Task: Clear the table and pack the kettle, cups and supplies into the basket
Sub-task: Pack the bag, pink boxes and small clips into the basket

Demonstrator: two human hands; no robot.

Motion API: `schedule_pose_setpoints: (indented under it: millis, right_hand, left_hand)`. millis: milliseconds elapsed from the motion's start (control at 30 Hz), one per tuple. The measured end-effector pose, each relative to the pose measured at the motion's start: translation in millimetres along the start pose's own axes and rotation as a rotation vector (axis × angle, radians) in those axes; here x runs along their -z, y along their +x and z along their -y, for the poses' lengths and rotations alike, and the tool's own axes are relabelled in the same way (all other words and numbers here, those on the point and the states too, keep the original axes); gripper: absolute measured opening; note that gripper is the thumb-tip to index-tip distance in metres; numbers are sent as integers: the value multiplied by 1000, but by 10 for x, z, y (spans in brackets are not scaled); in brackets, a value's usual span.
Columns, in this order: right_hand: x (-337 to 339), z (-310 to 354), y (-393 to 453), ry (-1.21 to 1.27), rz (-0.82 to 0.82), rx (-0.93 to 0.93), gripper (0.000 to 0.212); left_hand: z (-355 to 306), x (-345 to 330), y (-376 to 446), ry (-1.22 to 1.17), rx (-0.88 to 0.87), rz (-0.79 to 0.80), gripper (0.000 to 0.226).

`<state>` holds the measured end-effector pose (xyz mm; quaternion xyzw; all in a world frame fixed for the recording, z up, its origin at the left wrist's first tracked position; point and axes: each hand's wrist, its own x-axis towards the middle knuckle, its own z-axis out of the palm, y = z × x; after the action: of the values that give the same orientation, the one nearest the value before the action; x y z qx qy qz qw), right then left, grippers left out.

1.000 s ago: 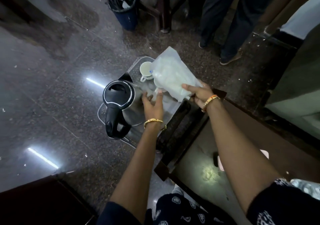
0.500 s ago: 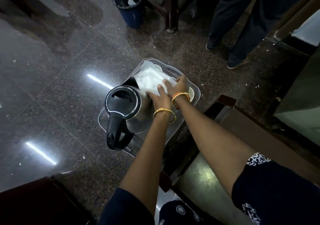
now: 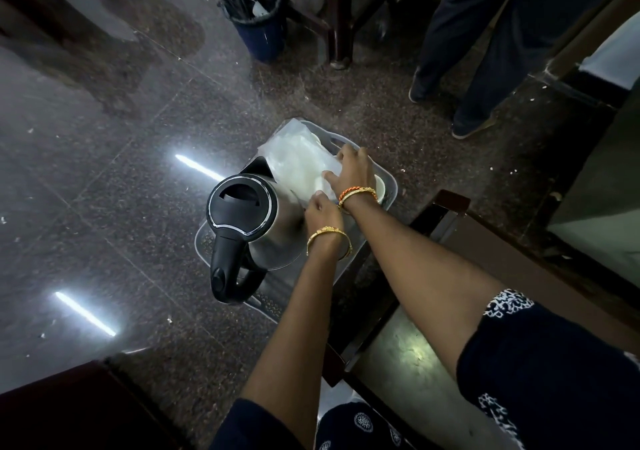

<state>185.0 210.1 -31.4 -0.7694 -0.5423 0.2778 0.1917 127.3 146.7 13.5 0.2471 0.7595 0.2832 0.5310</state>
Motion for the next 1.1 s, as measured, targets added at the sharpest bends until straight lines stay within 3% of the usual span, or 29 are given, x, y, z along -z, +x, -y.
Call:
schedule_pose_setpoints:
  millis: [133, 300, 367, 467, 600, 733, 933, 1100]
  right_hand:
    - [91, -12, -72, 105, 16, 62, 28]
    - [222, -100, -252, 191, -35, 114, 21]
    - [316, -150, -398, 270, -100, 105, 19]
    - [477, -308, -710, 407, -242, 58, 9]
    - [666, -709, -1215, 456, -370, -149, 38]
    - [798, -1342, -1861, 379, -429, -356, 43]
    - [958, -2455, -2915, 311, -377, -688, 48]
    - [1151, -3159, -3706, 326, -389, -884, 40]
  left_hand:
    - [-10, -1, 44, 69, -54, -6, 46]
    - [-27, 21, 52, -192, 24, 18, 47]
    - [14, 14, 14, -195, 13, 22, 45]
    - [113, -37, -181, -35, -127, -42, 33]
    - [503, -207, -590, 241, -393, -70, 37]
    - [1056, -502, -1118, 497, -539, 88, 35]
    - [1972, -991, -1861, 901, -539, 420, 14]
    - [2547, -1313, -2337, 1187, -573, 607, 20]
